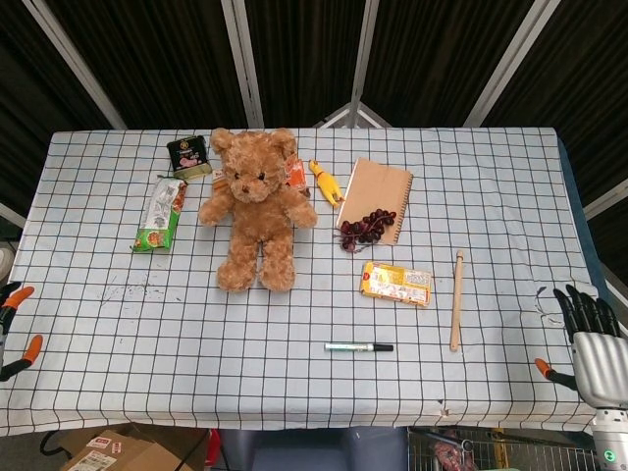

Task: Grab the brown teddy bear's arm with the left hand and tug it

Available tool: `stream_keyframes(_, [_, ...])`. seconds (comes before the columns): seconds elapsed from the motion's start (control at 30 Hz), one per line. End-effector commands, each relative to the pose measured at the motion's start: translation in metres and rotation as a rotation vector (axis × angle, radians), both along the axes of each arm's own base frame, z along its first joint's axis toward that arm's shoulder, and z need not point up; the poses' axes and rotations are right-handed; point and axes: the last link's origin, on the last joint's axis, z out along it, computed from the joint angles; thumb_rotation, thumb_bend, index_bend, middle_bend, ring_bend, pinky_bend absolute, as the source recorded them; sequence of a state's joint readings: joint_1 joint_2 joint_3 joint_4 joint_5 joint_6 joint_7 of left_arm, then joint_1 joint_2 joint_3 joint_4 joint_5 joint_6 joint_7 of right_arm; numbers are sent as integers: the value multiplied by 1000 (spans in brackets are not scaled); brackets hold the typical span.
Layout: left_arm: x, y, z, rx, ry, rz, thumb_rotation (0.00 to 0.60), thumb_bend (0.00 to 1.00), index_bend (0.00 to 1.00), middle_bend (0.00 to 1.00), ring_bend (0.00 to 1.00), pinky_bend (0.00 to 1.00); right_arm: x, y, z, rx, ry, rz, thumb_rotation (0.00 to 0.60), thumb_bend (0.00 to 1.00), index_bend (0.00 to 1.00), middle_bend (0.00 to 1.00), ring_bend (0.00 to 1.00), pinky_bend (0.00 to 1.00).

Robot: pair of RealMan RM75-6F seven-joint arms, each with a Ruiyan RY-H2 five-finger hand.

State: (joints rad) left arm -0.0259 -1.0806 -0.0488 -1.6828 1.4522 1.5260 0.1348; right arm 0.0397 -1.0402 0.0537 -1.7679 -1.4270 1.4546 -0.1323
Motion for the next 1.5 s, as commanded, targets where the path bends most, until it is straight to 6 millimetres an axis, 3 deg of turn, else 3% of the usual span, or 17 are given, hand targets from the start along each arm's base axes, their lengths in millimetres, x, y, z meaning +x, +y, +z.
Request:
stream_keyframes(0.03, [-1, 7, -2, -4, -21, -2, 600, 449, 177, 109, 0, 0, -1, 0, 2, 0, -5, -2, 600, 171, 0, 0, 0, 0])
stream_keyframes(0.23, [-10, 30, -11, -79, -96, 64, 600, 383, 144, 86, 0, 0, -6, 1, 7, -16, -26, -11, 600, 171, 0, 0, 0, 0])
stream_keyframes(0.47, [-13, 87, -27, -203, -167, 137, 600, 347, 139, 73, 0, 0, -13, -2, 8, -21, -28, -33, 600, 171, 0, 0, 0, 0])
stream_keyframes(0.7, [15, 154, -66, -340, -290, 147, 600, 316, 138, 75, 0, 0, -23, -10, 5, -14, -14, -85, 600, 171, 0, 0, 0, 0])
stream_keyframes(0.87, [35, 188, -84, -373, -381, 141, 600, 308, 138, 84, 0, 0, -31, -15, 3, -10, -5, -119, 600, 170, 0, 0, 0, 0])
stream_keyframes(1.23, [59, 248, -124, -320, -630, 128, 600, 298, 162, 115, 0, 0, -48, -21, 4, -32, 8, -179, 600, 171, 0, 0, 0, 0])
stream_keyframes(1.5, [83, 276, -155, -372, -874, 157, 600, 290, 168, 124, 0, 0, -53, -23, 2, -28, 20, -208, 600, 171, 0, 0, 0, 0])
